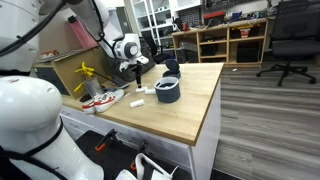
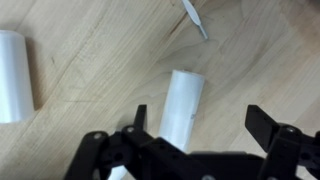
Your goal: Pick up the furthest white object and place it in the blue and white container
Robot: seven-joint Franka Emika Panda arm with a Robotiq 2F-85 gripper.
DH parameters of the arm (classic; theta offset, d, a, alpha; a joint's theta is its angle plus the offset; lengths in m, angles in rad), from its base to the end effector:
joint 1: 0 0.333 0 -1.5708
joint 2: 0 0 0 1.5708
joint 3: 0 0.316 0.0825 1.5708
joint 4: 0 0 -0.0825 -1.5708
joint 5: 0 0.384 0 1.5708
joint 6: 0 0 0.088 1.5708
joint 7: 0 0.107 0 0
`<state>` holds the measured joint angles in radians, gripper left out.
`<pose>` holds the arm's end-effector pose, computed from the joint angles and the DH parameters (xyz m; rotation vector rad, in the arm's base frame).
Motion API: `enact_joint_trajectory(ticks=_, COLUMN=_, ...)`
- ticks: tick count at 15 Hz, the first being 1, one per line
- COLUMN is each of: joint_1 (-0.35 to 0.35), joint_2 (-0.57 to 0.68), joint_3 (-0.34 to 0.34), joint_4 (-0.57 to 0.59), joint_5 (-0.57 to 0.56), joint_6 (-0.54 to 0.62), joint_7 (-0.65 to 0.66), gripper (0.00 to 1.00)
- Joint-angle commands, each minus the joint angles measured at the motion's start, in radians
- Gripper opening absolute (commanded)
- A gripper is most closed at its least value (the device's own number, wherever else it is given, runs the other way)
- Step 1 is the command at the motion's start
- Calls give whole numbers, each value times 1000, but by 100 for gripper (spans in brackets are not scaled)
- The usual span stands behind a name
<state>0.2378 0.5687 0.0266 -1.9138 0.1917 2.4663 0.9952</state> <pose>0.6048 0.1627 0.1935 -2.7476 1.3031 0.1398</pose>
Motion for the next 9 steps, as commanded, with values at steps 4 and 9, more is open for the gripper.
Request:
enact_joint_trajectory(ticks=4, joint_1=19, joint_2=65, joint_3=-48, joint_4=29, joint_5=-36, joint_6=6, joint_7=65, gripper=63)
enact_joint_trajectory(ticks=9, joint_1=16, joint_2=40, joint_3=-46, joint_4=15, joint_5=-32, joint_6=11, joint_7=52, gripper=24)
